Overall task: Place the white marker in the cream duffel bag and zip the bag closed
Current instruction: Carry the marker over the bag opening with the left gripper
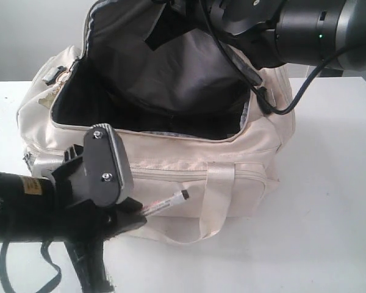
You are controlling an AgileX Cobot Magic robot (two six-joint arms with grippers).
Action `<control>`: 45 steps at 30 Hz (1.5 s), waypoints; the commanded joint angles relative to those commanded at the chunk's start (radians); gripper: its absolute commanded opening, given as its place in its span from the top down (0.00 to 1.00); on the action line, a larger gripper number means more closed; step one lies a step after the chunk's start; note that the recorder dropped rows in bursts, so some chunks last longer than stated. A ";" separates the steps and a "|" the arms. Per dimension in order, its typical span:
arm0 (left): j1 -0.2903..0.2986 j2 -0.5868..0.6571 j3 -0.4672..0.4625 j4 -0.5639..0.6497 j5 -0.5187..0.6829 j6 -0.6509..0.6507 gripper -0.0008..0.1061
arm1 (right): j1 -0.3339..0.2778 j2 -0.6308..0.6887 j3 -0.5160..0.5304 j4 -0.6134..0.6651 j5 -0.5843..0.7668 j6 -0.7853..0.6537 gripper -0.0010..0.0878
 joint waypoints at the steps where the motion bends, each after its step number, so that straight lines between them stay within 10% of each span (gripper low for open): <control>1: 0.000 -0.017 0.008 0.000 -0.024 -0.016 0.99 | 0.000 0.000 0.000 0.000 0.000 0.000 0.99; 28: 0.000 -0.087 0.067 0.005 -0.812 -0.445 0.99 | 0.000 0.000 0.000 0.000 0.000 0.000 0.99; 45: 0.009 0.126 0.006 -0.024 -1.116 -0.587 0.99 | 0.000 0.000 0.000 0.000 0.000 -0.006 0.99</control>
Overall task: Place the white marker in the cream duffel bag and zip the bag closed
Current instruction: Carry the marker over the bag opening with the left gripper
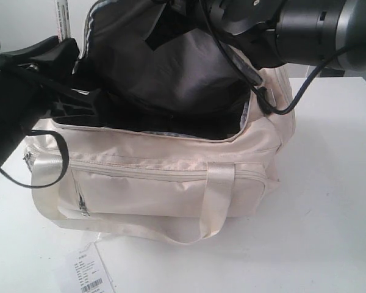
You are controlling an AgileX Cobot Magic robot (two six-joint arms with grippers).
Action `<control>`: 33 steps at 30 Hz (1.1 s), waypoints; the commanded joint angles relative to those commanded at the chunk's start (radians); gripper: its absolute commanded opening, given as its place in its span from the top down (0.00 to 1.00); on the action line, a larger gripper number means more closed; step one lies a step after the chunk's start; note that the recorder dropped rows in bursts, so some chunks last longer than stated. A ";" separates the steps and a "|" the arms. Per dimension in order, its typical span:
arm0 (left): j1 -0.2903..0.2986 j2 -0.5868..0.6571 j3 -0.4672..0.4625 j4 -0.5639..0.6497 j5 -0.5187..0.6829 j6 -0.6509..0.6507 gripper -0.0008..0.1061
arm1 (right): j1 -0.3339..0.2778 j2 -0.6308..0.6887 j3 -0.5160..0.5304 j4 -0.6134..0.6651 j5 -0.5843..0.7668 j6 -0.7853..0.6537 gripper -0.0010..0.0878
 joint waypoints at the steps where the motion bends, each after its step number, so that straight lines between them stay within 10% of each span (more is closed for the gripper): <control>1: 0.010 0.015 -0.013 0.000 0.000 -0.005 0.99 | 0.000 0.000 0.000 0.000 0.000 0.000 0.99; 21: 0.122 0.206 -0.184 0.106 0.072 -0.111 0.98 | 0.000 0.000 0.000 0.000 0.000 0.003 0.99; 29: 0.122 0.214 -0.190 0.106 0.074 -0.113 0.46 | 0.000 0.000 0.000 0.000 0.000 0.003 0.99; 33: 0.122 0.214 -0.190 0.090 0.074 -0.111 0.46 | 0.000 0.000 0.000 0.000 0.000 0.003 0.99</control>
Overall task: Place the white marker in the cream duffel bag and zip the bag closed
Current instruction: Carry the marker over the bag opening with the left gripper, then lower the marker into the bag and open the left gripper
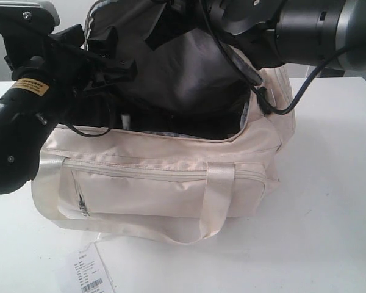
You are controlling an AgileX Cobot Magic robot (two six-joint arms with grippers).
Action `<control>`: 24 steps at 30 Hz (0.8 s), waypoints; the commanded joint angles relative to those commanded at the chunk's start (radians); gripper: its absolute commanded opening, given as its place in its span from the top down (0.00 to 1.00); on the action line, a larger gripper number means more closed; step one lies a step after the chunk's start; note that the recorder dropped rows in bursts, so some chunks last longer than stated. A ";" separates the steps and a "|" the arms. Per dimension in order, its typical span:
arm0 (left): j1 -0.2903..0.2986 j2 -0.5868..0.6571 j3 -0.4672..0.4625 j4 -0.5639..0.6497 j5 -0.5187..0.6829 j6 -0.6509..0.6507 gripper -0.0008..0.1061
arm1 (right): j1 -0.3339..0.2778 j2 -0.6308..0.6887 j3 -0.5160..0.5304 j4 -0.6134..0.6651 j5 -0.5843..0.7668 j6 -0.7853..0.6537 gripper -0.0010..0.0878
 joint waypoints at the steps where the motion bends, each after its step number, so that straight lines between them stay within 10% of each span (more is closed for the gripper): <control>1: 0.000 0.000 0.000 -0.011 0.000 0.000 0.46 | 0.000 0.000 0.000 0.000 0.000 0.000 0.99; 5: 0.000 0.000 0.000 -0.041 0.009 0.100 0.49 | 0.000 0.000 0.000 0.000 0.000 0.000 0.99; 11: -0.002 -0.097 0.038 -0.045 0.062 0.116 0.99 | 0.000 0.000 0.000 0.000 0.000 0.000 0.99; 24: -0.002 -0.315 0.060 -0.047 0.612 0.285 0.99 | 0.000 0.000 0.000 0.000 0.000 0.000 0.99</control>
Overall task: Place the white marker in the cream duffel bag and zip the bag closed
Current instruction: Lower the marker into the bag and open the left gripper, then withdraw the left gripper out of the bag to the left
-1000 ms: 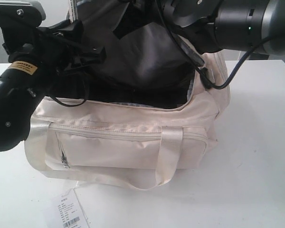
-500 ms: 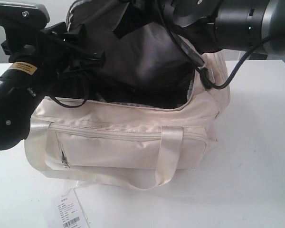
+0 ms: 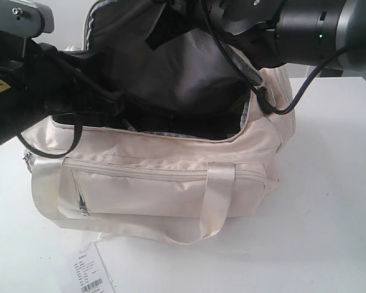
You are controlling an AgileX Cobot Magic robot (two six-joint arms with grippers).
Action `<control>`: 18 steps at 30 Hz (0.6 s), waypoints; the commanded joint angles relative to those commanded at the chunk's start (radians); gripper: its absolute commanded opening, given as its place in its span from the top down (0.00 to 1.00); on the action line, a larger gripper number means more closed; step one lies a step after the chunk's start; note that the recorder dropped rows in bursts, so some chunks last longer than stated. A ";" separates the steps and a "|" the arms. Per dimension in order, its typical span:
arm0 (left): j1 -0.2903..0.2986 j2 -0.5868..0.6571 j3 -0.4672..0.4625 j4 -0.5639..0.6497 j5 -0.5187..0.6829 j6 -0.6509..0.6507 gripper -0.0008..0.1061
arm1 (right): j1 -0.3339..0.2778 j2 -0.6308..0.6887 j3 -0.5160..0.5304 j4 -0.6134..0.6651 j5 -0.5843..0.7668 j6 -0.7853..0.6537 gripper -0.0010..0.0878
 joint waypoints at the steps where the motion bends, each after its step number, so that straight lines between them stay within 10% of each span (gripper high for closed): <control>1: 0.000 -0.016 0.000 0.008 0.046 0.000 0.99 | 0.000 0.000 0.000 0.000 0.000 0.000 0.99; 18: 0.000 -0.206 -0.004 0.082 1.000 0.133 0.99 | 0.000 0.000 0.000 0.000 0.000 0.000 0.99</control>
